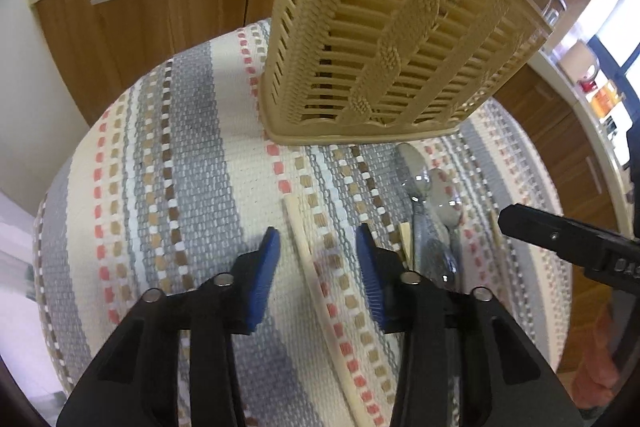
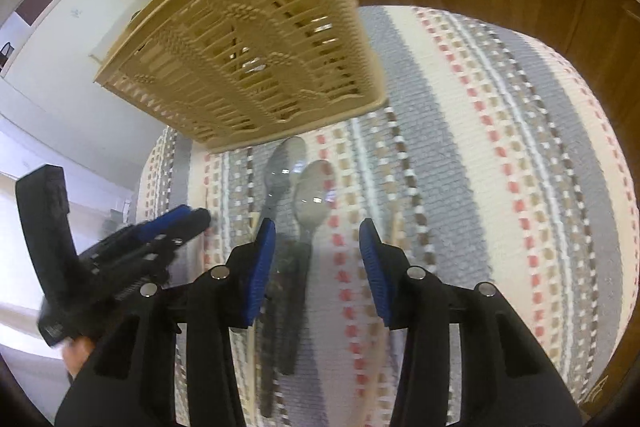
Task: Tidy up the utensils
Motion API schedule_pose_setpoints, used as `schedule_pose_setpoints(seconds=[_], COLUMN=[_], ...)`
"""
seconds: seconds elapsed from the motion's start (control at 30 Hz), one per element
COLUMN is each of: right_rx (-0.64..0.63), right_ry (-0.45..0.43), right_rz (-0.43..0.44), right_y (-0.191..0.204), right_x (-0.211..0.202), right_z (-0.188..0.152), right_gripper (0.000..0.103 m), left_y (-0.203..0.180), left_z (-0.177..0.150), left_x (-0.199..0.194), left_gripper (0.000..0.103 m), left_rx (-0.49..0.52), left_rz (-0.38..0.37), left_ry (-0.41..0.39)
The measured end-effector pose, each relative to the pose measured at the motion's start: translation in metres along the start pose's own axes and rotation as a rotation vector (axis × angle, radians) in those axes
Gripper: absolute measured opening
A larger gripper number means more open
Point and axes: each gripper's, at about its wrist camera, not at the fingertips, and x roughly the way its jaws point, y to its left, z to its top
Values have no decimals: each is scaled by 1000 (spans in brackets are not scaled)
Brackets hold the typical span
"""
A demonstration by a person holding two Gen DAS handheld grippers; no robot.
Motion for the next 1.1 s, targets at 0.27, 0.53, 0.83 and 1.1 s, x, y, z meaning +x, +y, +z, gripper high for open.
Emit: schedule_pose_setpoints(seconds=[0.27, 0.53, 0.83, 1.1], right_rx=[4, -12, -32, -67], right_ry=[79, 120, 139, 118], right_rz=[17, -1, -177, -154], right_y=[21, 49, 73, 76], right_x=[25, 51, 70, 70], right_z=[14, 24, 31, 19], right_gripper=[40, 34, 20, 0], left_y=[-9, 31, 54, 53], left_z=[2, -1, -3, -3], left_x=[7, -7, -19, -8], left_gripper=[4, 4, 4, 4], left_rx=[74, 6, -59, -89], left_rz=[141, 51, -36, -51], left_ry=[-48, -35, -32, -22])
